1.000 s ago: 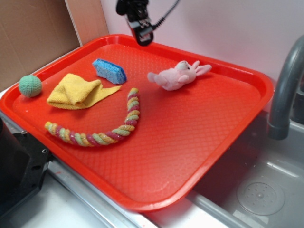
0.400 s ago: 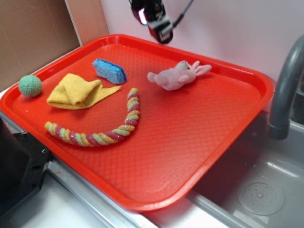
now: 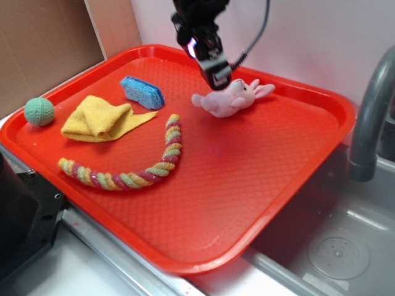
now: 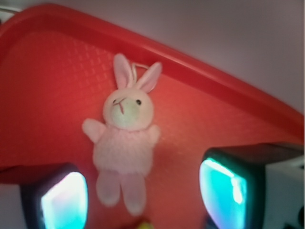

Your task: Grab the pink bunny.

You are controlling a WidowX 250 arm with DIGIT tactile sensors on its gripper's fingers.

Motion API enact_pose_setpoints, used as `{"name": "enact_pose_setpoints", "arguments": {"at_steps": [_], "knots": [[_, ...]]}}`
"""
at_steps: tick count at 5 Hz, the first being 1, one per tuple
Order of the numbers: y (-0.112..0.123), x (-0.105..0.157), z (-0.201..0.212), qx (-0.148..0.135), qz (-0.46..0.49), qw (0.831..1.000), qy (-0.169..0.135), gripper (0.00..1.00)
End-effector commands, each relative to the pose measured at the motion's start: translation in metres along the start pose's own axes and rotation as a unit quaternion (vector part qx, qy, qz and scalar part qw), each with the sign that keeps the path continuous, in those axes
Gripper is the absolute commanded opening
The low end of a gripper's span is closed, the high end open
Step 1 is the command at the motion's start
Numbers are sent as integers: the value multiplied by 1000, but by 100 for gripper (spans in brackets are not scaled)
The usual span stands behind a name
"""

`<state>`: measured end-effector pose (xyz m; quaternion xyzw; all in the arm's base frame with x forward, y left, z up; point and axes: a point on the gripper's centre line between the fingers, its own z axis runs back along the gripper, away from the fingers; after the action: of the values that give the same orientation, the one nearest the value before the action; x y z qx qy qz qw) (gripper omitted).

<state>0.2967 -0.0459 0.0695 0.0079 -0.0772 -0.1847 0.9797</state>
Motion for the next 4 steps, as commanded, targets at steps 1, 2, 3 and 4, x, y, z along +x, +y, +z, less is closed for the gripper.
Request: {"name": "enact_pose_setpoints", "arguments": {"at_steps": [1, 2, 3, 4], "knots": [[-38, 15, -30, -9, -48, 999, 10, 100], [-48, 2, -37, -21, -39, 999, 16, 0], [-54, -17, -23, -38, -27, 998, 36, 0], [-59, -48, 17, -47, -19, 998, 26, 0]]}}
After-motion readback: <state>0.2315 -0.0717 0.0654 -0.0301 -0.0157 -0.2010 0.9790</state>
